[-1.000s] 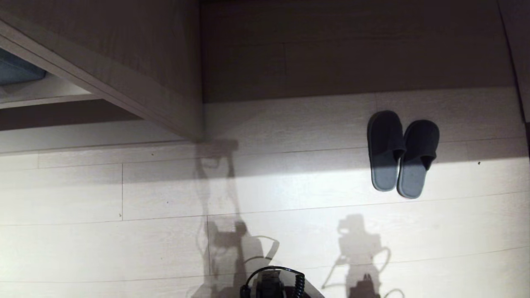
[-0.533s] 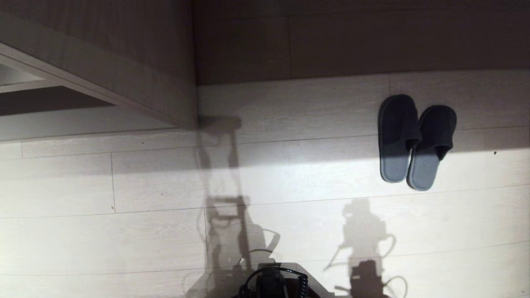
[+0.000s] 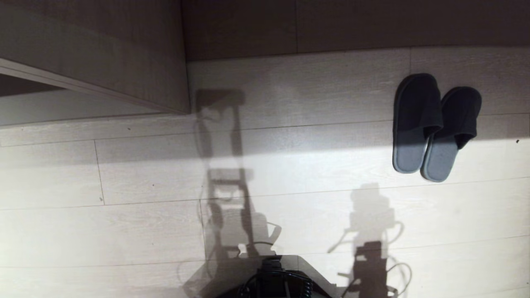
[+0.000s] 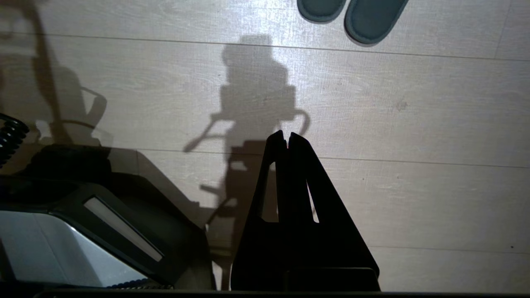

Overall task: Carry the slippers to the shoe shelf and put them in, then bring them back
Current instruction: Pick up the slippers on the floor

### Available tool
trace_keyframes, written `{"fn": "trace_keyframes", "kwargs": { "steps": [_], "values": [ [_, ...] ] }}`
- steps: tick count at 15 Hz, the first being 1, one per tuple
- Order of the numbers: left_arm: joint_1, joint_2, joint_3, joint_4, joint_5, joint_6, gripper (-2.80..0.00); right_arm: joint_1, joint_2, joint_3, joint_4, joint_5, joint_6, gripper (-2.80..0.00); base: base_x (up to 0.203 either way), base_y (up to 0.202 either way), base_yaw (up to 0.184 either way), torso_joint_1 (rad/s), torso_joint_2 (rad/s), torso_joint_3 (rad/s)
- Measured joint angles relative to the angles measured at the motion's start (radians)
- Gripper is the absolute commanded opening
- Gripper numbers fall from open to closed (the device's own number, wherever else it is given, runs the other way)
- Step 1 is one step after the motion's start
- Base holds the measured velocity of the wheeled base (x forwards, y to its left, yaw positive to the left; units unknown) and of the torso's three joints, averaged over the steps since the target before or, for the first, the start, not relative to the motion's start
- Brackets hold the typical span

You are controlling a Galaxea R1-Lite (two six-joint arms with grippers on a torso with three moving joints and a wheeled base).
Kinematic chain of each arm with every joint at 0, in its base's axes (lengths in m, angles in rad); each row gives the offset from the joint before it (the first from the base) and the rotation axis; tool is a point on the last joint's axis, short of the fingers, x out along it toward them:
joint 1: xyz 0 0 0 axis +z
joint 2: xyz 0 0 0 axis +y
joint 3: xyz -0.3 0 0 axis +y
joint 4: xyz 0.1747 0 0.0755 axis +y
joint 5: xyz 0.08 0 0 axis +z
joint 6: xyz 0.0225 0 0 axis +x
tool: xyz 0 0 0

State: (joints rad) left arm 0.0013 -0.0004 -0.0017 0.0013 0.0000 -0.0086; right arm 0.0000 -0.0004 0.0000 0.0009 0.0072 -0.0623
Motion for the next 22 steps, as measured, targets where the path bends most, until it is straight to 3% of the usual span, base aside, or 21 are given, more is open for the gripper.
{"fn": "trace_keyframes", "kwargs": {
  "steps": [10,14,19,22],
  "values": [
    [0.000,0.000,0.000,-0.002,0.000,0.002,-2.80,0.000,0.000,0.000,-0.001,0.001,0.004,-2.80,0.000,0.000,0.000,0.001,0.00,-0.095],
    [0.000,0.000,0.000,-0.002,0.000,0.002,-2.80,0.000,0.038,-0.085,0.014,-0.003,0.028,-2.80,0.000,0.000,0.000,0.000,0.00,0.000],
    [0.000,0.001,0.000,-0.001,0.000,0.003,-2.80,0.003,0.359,-0.212,-0.070,-0.040,0.053,-2.80,0.000,0.000,0.000,0.000,0.00,0.000],
    [0.000,0.001,0.000,-0.002,0.000,0.003,-2.80,0.000,0.680,-0.258,-0.248,-0.060,0.072,-2.80,0.000,0.000,0.000,0.000,0.00,0.000]
  ]
}}
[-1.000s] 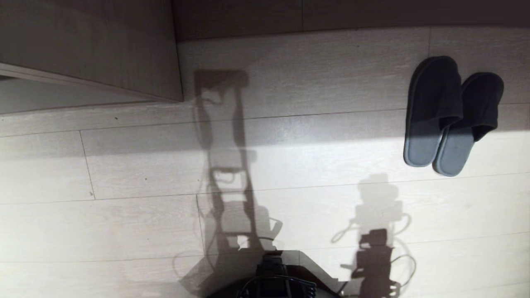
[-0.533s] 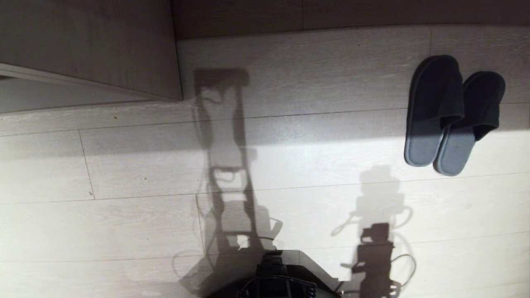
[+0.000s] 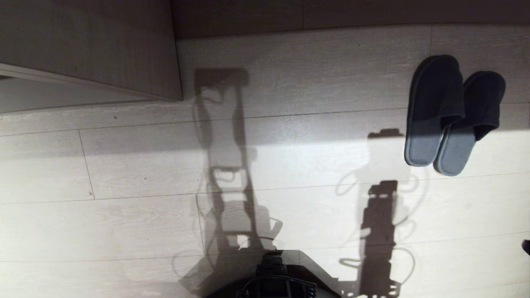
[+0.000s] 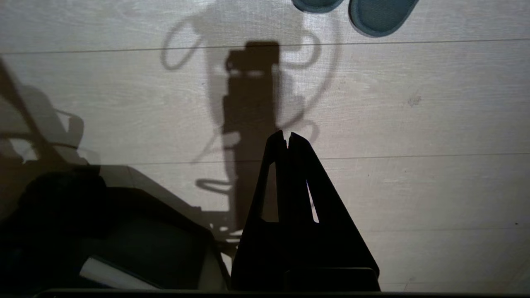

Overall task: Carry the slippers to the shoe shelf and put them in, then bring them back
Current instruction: Pick up the slippers on the floor

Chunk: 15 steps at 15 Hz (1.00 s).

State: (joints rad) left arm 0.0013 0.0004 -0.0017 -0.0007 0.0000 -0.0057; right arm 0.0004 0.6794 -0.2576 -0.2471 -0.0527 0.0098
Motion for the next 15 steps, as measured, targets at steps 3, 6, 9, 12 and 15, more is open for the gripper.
{"fn": "trace_keyframes", "kwargs": {
  "steps": [3,6,9,12,15],
  "values": [
    [0.000,0.000,0.000,0.000,0.000,-0.001,-2.80,-0.042,0.345,-0.054,-0.278,0.013,-0.009,-2.80,0.000,0.000,0.000,0.000,0.00,0.000],
    [0.000,0.000,0.000,0.000,0.000,-0.001,-2.80,-0.197,0.606,-0.123,-0.514,0.141,-0.075,-2.80,0.000,0.000,0.000,0.000,0.00,0.000],
    [0.000,0.000,0.000,-0.001,0.000,-0.001,-2.80,-0.282,0.757,-0.165,-0.627,0.294,-0.136,0.00,0.000,0.000,0.000,0.000,0.00,0.000],
    [0.000,0.000,0.000,0.000,0.000,-0.002,-2.80,-0.310,0.890,-0.199,-0.832,0.294,-0.146,0.00,0.000,0.000,0.000,0.000,0.00,0.000],
    [0.000,0.000,0.000,-0.001,0.000,-0.002,-2.80,-0.323,1.010,-0.246,-1.001,0.296,-0.147,0.00,0.000,0.000,0.000,0.000,0.00,0.000]
  ]
}}
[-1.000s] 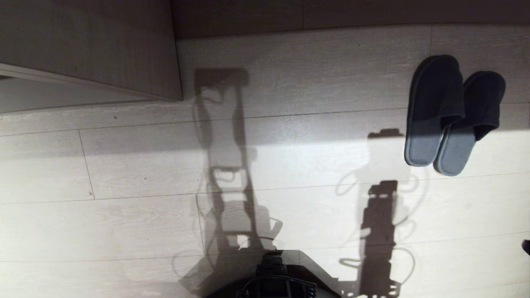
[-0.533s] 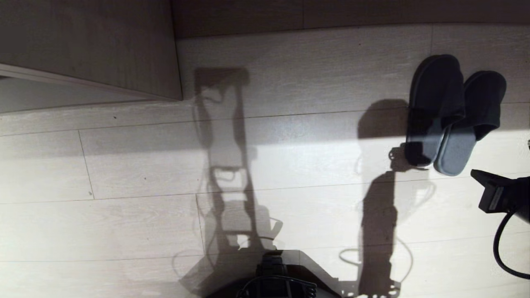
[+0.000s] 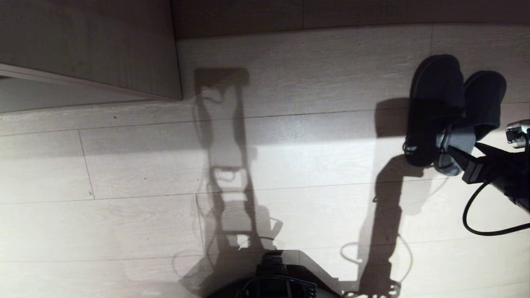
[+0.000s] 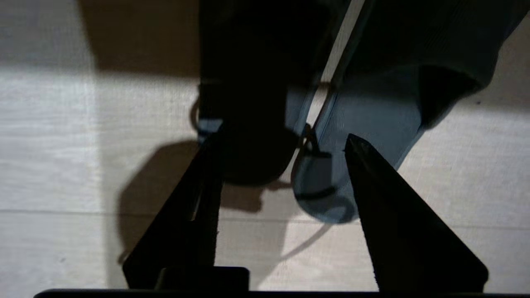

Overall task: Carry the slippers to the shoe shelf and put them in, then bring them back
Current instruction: Pick up the slippers on the floor

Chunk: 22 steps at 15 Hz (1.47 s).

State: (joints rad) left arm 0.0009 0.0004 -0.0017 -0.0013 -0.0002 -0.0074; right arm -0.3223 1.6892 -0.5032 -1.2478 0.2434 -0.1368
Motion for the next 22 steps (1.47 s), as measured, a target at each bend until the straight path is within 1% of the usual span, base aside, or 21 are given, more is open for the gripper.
{"fn": "trace_keyframes", "kwargs": {
  "steps": [1,5,7,11,15,19,22],
  "values": [
    [0.000,0.000,0.000,0.000,0.000,-0.001,-2.80,-0.002,0.031,-0.024,-0.039,-0.006,0.002,0.00,0.000,0.000,0.000,0.000,0.00,0.000],
    [0.000,0.000,0.000,0.000,0.000,0.000,-2.80,-0.025,0.115,-0.077,-0.070,-0.033,0.023,0.00,0.000,0.000,0.000,0.000,0.00,0.000],
    [0.000,0.000,0.000,0.000,0.000,0.000,-2.80,-0.039,0.153,-0.109,-0.109,-0.039,0.030,0.00,0.000,0.000,0.000,0.000,0.00,0.000],
    [0.000,0.000,0.000,0.000,0.000,0.000,-2.80,-0.037,0.216,-0.199,-0.164,-0.039,0.097,0.00,0.000,0.000,0.000,0.000,0.00,0.000],
    [0.000,0.000,0.000,0.000,0.000,0.001,-2.80,-0.031,0.258,-0.245,-0.176,-0.038,0.164,0.00,0.000,0.000,0.000,0.000,0.00,0.000],
    [0.000,0.000,0.000,0.000,0.000,0.003,-2.80,-0.031,0.305,-0.290,-0.268,-0.039,0.169,0.00,0.000,0.000,0.000,0.000,0.00,0.000],
    [0.000,0.000,0.000,0.000,0.000,0.003,-2.80,-0.028,0.339,-0.325,-0.273,-0.036,0.172,0.00,0.000,0.000,0.000,0.000,0.00,0.000]
  ]
}}
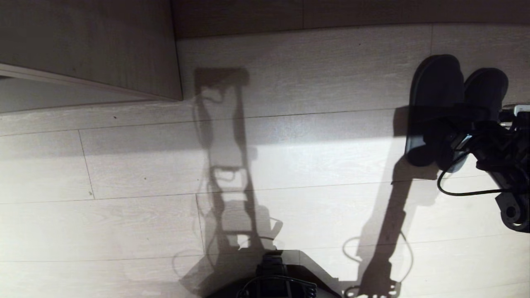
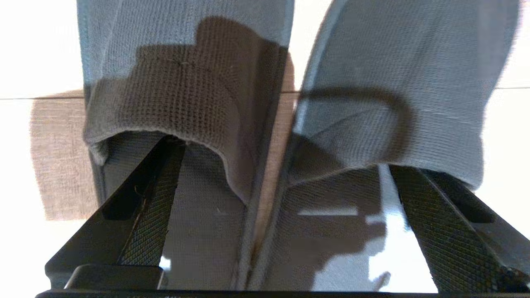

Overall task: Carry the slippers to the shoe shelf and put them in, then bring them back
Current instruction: Pick up the slippers on the floor

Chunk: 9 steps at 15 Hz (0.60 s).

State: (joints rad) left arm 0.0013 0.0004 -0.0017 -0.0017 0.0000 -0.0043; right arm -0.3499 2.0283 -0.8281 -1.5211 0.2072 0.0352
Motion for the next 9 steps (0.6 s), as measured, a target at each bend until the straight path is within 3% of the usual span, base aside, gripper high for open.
{"fn": "trace_keyframes", "kwargs": {
  "steps": [9],
  "values": [
    [0.000,0.000,0.000,0.000,0.000,0.000,-2.80,0.010,0.094,-0.109,-0.001,0.010,0.002,0.00,0.000,0.000,0.000,0.000,0.00,0.000]
  ]
}}
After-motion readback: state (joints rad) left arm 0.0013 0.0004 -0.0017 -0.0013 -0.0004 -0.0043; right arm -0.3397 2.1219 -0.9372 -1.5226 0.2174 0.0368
